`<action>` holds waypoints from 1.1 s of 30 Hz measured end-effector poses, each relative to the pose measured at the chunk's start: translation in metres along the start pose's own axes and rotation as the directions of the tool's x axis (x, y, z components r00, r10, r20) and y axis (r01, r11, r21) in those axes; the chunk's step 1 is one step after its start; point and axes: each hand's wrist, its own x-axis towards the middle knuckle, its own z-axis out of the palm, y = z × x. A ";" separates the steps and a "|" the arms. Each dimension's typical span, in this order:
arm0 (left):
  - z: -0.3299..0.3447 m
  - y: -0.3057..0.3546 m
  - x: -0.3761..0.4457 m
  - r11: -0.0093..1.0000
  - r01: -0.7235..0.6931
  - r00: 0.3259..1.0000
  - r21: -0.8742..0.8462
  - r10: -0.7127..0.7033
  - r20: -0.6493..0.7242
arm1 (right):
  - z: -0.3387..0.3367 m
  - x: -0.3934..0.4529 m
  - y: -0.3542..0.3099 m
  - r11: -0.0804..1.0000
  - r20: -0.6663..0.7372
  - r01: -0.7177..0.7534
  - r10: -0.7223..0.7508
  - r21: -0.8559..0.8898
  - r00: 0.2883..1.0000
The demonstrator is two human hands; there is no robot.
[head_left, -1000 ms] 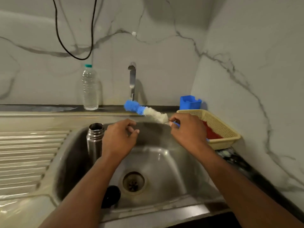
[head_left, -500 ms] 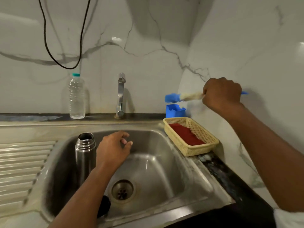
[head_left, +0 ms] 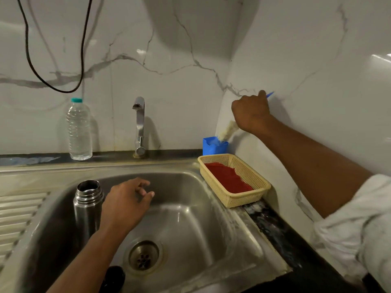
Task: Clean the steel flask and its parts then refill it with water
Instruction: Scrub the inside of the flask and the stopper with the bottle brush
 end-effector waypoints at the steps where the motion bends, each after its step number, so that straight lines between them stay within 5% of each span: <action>1: 0.000 0.000 0.000 1.000 -0.002 1.000 0.002 0.002 0.001 | 0.002 0.003 -0.003 0.999 -0.006 0.025 -0.026 -0.028 1.000; 16: -0.001 -0.003 -0.001 1.000 0.012 1.000 0.009 -0.012 0.004 | 0.017 0.017 -0.036 0.923 -0.004 0.216 -0.229 -0.319 0.973; 33: -0.001 0.001 -0.002 0.999 0.037 0.999 0.020 -0.038 0.033 | 0.032 0.029 -0.039 0.851 -0.032 0.354 -0.397 -0.388 0.917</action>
